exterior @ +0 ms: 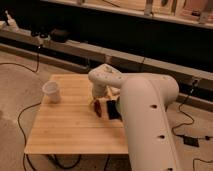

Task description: Place the pepper in the ceramic cup

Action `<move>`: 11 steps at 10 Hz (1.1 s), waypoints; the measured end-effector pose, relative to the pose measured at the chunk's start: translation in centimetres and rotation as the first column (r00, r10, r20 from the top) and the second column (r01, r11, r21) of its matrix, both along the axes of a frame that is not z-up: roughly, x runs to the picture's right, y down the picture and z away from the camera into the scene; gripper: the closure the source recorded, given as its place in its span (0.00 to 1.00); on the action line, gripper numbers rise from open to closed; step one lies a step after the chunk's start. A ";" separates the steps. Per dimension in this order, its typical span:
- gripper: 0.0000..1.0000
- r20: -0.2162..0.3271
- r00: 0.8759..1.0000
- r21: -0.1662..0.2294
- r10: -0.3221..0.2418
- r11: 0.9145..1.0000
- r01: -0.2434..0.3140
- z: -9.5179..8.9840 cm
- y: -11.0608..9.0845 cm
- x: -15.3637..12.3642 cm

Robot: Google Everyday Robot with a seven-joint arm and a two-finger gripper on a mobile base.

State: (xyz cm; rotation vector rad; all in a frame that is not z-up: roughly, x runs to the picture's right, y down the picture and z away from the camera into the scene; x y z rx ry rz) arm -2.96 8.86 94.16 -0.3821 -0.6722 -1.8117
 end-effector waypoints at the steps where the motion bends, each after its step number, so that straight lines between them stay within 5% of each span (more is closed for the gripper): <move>1: 0.20 0.027 0.999 -0.004 -0.018 1.000 0.018 -0.3 0.3 -0.5; 3: 0.24 0.062 0.997 -0.011 -0.040 0.999 0.041 -0.7 0.8 -1.0; 9: 0.82 0.099 0.990 -0.021 -0.097 0.995 0.100 -0.5 2.2 -1.9; 11: 0.88 0.099 0.989 -0.023 -0.105 0.994 0.108 -0.4 2.2 -2.1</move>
